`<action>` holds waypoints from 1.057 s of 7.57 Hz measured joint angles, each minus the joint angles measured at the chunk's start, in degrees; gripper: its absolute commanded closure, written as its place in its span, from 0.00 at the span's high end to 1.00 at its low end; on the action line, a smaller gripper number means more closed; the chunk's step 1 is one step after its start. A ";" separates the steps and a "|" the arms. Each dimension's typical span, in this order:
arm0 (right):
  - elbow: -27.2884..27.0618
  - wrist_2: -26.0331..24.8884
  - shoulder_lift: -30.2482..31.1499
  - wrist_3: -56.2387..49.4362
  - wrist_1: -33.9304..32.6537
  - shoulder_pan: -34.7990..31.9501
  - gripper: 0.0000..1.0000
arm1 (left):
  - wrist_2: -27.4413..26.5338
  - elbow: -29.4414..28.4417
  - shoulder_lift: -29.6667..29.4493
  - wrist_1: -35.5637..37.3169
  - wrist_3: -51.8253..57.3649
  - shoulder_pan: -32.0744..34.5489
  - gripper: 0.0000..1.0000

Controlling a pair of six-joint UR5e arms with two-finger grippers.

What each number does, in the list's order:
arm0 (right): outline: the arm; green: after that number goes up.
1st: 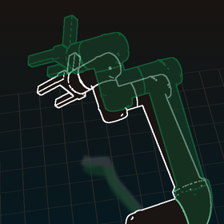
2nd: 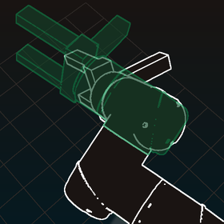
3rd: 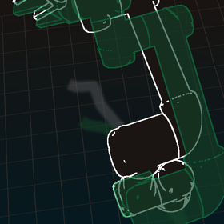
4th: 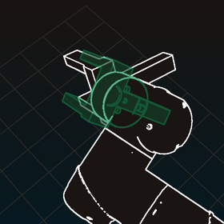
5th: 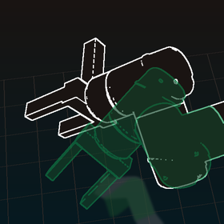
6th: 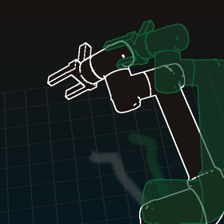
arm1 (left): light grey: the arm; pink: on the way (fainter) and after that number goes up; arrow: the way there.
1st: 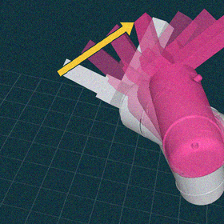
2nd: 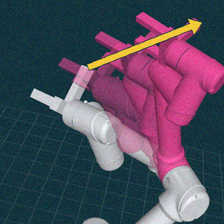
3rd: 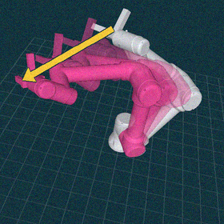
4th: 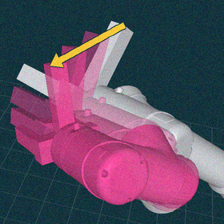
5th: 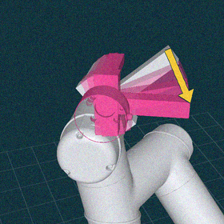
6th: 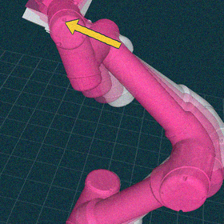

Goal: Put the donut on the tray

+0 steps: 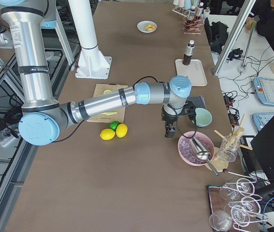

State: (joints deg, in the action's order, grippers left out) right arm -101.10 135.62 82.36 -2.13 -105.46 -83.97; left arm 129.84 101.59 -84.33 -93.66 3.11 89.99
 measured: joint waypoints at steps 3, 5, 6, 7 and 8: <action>0.80 -0.01 -0.06 -0.09 0.15 0.18 1.00 | 1.75 0.64 0.83 -0.16 0.12 0.24 0.98; 1.00 -0.01 -1.02 -0.09 0.16 0.27 1.00 | 4.92 0.83 1.15 -0.19 -0.18 0.27 0.98; 1.09 -0.11 -1.05 -0.13 0.16 0.30 1.00 | 5.33 0.50 1.11 -0.16 -0.24 0.27 0.98; 1.21 -0.11 -0.99 -0.15 0.17 0.34 1.00 | 5.58 0.33 1.19 -0.14 -0.30 0.27 0.98; 1.19 -0.02 -0.80 -0.20 0.21 0.33 1.00 | 5.70 0.30 1.29 -0.17 -0.31 0.27 0.98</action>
State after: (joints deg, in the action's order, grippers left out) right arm -99.91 135.60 81.56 -2.33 -105.25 -83.64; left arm 135.54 101.90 -83.04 -93.83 2.80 90.26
